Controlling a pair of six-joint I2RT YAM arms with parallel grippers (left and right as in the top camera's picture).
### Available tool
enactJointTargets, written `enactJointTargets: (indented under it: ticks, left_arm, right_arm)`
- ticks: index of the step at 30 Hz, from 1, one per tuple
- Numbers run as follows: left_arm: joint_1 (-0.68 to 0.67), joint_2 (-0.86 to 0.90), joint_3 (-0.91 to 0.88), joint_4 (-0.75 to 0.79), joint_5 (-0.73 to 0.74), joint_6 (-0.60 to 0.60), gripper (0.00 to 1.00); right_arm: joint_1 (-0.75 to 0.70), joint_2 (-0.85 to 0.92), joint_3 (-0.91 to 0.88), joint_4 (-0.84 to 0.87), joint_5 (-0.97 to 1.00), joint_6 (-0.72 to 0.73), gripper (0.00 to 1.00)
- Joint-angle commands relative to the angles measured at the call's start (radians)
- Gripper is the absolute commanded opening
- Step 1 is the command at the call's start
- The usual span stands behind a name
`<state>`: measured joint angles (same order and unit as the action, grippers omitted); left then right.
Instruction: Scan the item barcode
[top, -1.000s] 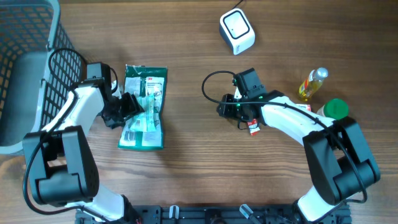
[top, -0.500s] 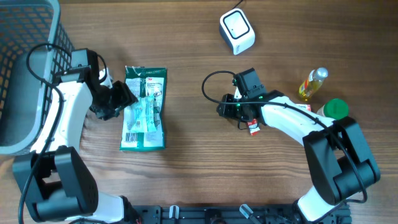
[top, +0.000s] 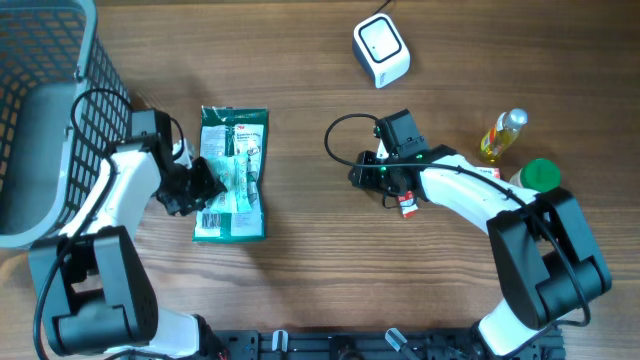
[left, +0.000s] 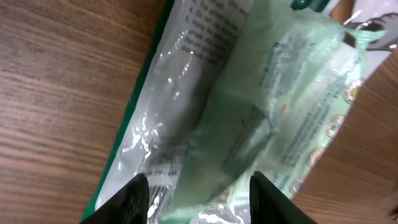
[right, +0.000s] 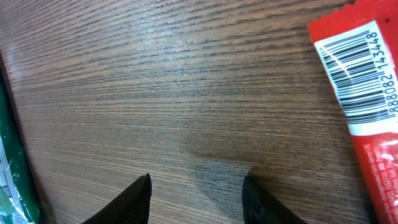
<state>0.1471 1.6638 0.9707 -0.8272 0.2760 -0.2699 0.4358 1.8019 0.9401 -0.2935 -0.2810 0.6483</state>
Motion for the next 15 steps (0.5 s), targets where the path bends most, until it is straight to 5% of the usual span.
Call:
enactJointTargets:
  ticks: [1, 11, 15]
  left_arm:
    - [0.006, 0.01, -0.037, 0.047, 0.012, 0.0, 0.44]
    - [0.006, 0.01, -0.113, 0.12, 0.013, -0.007, 0.39]
    - [0.006, 0.01, -0.118, 0.137, 0.012, -0.006, 0.22]
  right_arm:
    - [0.006, 0.029, -0.017, -0.011, 0.017, -0.021, 0.48]
    - [0.006, 0.029, -0.017, -0.011, 0.017, -0.02, 0.48]
    - [0.006, 0.029, -0.017, -0.013, 0.017, -0.02, 0.48]
